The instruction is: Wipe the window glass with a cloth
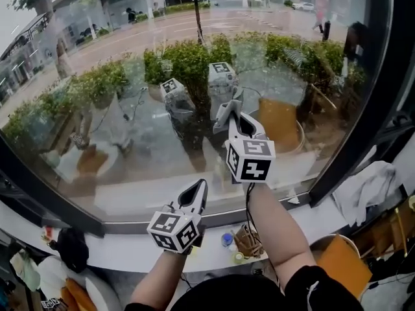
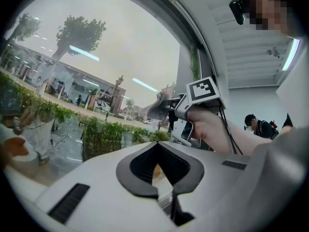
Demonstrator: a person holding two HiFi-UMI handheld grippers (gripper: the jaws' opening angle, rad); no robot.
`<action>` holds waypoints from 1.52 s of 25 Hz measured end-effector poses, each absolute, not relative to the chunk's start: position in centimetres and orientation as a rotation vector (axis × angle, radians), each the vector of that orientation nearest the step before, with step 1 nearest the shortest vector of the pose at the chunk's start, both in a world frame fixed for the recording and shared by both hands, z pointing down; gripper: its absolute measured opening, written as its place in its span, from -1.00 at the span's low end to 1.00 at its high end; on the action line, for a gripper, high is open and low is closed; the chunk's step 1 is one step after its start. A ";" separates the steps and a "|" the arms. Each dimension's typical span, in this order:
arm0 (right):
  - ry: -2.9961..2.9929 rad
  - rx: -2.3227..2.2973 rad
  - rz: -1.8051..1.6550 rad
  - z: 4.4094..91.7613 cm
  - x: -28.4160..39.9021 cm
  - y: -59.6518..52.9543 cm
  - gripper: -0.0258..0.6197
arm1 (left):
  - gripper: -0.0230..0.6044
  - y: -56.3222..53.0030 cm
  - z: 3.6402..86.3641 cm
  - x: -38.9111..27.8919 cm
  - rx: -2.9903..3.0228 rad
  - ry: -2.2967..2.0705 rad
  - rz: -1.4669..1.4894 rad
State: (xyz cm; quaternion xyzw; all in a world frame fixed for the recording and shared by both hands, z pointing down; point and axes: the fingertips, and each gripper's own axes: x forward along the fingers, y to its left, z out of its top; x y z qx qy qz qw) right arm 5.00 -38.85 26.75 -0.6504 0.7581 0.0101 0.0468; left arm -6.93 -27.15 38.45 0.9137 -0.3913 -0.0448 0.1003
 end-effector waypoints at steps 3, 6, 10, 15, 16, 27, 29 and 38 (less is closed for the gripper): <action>2.283 -2.020 0.029 26.6 8.1 -38.7 -0.80 | -0.90 -27.1 38.3 -4.8 2.712 -1.133 -0.134; 2.259 -2.050 0.033 26.3 11.0 -38.5 -0.80 | -0.90 -26.9 38.0 -2.7 2.723 -1.113 -0.134; 2.237 -2.081 0.042 26.1 14.5 -38.4 -0.80 | -0.90 -26.9 37.9 -0.1 2.736 -1.090 -0.125; 2.204 -2.107 0.042 26.1 18.7 -38.1 -0.80 | -0.90 -27.0 37.7 3.4 2.756 -1.064 -0.106; 2.195 -2.113 0.039 26.1 19.7 -37.9 -0.80 | -0.90 -26.9 37.5 4.2 2.760 -1.058 -0.102; 2.083 -2.198 0.004 26.4 32.1 -37.1 -0.80 | -0.90 -26.9 37.2 14.0 2.808 -0.972 -0.053; 2.056 -2.212 -0.012 26.9 36.1 -36.7 -0.80 | -0.90 -26.8 37.5 17.4 2.817 -0.956 -0.042; 1.984 -2.275 -0.038 27.7 43.5 -36.4 -0.80 | -0.90 -27.2 38.0 23.2 2.831 -0.881 -0.022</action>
